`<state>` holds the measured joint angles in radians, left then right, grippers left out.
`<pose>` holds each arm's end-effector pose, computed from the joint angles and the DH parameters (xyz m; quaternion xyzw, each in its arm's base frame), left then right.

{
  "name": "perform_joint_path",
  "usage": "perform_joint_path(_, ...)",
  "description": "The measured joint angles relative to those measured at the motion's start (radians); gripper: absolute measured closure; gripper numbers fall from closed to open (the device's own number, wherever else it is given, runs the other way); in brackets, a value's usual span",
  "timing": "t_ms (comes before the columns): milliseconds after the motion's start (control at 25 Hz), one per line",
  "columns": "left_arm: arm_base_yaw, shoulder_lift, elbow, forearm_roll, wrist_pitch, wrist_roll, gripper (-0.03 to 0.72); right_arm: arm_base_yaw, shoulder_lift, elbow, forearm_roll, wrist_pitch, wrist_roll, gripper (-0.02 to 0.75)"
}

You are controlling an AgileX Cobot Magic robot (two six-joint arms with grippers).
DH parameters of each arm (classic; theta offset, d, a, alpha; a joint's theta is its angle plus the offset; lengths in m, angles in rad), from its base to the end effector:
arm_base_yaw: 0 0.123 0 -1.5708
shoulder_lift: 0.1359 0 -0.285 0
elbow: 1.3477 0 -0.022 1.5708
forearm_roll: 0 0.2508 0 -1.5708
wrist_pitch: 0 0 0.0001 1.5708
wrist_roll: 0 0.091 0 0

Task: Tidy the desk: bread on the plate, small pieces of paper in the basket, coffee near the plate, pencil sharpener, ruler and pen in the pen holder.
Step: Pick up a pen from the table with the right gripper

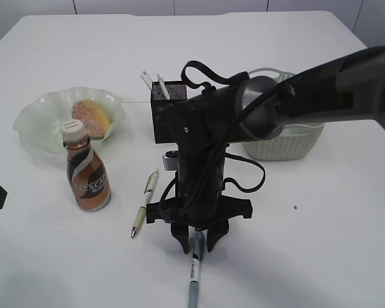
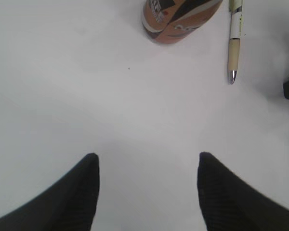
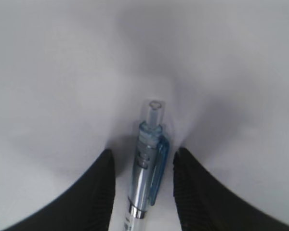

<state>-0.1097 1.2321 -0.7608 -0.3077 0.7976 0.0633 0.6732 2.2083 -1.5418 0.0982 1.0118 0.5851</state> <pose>0.2155 -0.0436 0.2472 0.0003 0.9732 -0.1327 0.1880 0.3231 0.2673 0.1174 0.0176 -0.9989 -0.0275 0.0325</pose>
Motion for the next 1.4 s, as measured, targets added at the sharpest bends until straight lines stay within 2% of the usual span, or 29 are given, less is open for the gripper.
perform_joint_path(200,0.0,0.0,0.0,0.0,-0.004,0.0,0.218,0.0,0.002,0.0,-0.002,0.0,0.0,0.458)
perform_joint_path(400,0.0,0.0,0.0,0.0,-0.004,0.0,0.218,0.0,0.002,0.0,-0.006,0.0,0.0,0.587)
perform_joint_path(480,0.0,0.0,0.0,0.0,-0.006,0.0,0.218,0.0,0.002,0.0,-0.006,0.0,-0.005,0.615)
perform_joint_path(800,0.0,0.0,0.0,0.0,-0.006,0.0,0.218,0.0,-0.008,-0.001,-0.004,0.015,-0.092,0.624)
perform_joint_path(1040,0.0,0.0,0.0,0.0,0.002,0.0,0.218,-0.016,-0.111,0.0,0.003,-0.019,-0.146,0.624)
perform_joint_path(1200,0.0,0.0,0.0,0.0,0.015,0.0,0.218,-0.081,-0.202,0.0,0.009,-0.055,-0.18,0.624)
perform_joint_path(1400,0.0,0.0,0.0,0.0,0.017,0.0,0.218,-0.224,-0.286,-0.042,0.033,-0.066,-0.264,0.624)
